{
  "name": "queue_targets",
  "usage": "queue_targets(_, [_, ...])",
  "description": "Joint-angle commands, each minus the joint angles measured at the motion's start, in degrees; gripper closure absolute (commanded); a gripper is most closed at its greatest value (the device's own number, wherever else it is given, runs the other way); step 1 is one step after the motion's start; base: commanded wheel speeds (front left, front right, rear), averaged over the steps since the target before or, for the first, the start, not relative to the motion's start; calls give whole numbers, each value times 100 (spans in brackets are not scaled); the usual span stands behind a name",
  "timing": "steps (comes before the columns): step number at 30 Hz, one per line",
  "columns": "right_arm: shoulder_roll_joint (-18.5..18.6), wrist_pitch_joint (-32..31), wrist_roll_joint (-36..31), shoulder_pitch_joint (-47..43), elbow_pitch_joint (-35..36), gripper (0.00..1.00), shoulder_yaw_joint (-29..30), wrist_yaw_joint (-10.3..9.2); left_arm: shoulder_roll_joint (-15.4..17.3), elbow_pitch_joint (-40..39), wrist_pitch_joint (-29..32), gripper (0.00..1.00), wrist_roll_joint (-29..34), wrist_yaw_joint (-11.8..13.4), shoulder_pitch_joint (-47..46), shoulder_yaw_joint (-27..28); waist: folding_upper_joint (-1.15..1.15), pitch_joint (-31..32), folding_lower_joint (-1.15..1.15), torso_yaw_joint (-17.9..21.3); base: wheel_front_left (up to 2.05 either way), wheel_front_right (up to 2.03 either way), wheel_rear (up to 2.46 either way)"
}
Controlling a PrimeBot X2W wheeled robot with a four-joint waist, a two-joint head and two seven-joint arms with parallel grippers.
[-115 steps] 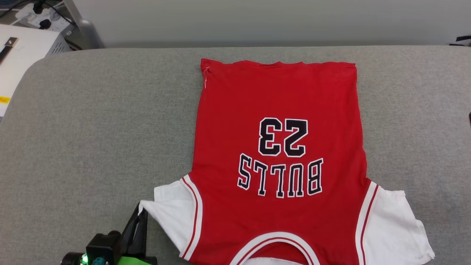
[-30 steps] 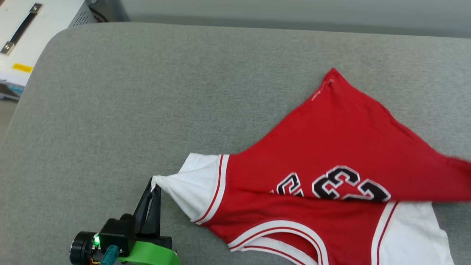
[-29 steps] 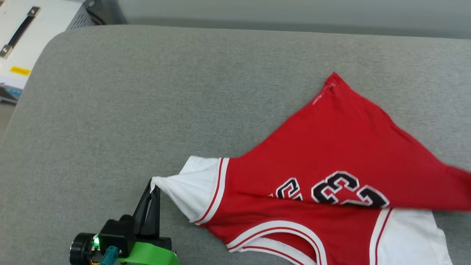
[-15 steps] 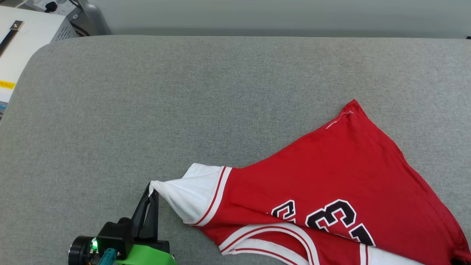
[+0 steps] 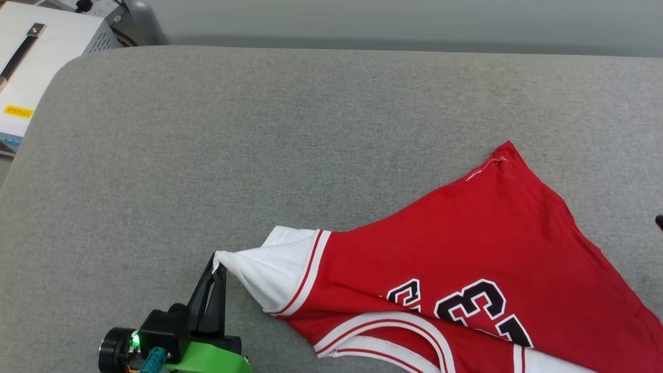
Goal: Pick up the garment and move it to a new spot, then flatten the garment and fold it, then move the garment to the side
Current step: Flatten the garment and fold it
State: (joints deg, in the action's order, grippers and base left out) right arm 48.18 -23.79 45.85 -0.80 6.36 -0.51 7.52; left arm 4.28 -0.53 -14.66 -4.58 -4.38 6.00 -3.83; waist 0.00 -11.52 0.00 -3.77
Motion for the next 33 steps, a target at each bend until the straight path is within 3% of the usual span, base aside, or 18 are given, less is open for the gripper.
queue_targets(1, [76,-163,-57,255,211,0,37,-3,-23,-33,-34,100,47,-30,-125,-19,0,-109,0,-88,0,0,0])
queue_targets(6, [385,-887,-20,1166,627,0,-298,-3,-54,-80,-34,100,79,-52,-334,-133,0,-388,0,-264,0,0,0])
queue_targets(10, [560,-1812,93,2061,610,0,-1016,-3,-81,-121,-34,100,95,-58,-547,-247,0,-638,0,-411,0,0,0])
queue_targets(16, [433,-2747,-12,3385,128,0,-2162,-3,-113,-229,-34,100,99,-32,-829,-440,0,-1003,0,-604,0,0,0])
queue_targets(21, [169,-2881,-207,4192,-591,0,-2963,-3,-128,-334,-34,100,93,53,-973,-600,0,-1266,0,-700,0,0,0])
queue_targets(26, [14,-2630,-393,4739,-1365,0,-3668,-3,-135,-389,-34,100,64,124,-1114,-726,0,-1539,0,-770,0,0,0])
queue_targets(33, [50,-2378,-220,4782,-2120,0,-4735,-3,-138,-350,-34,100,27,182,-1232,-802,0,-1669,0,-824,0,0,0])
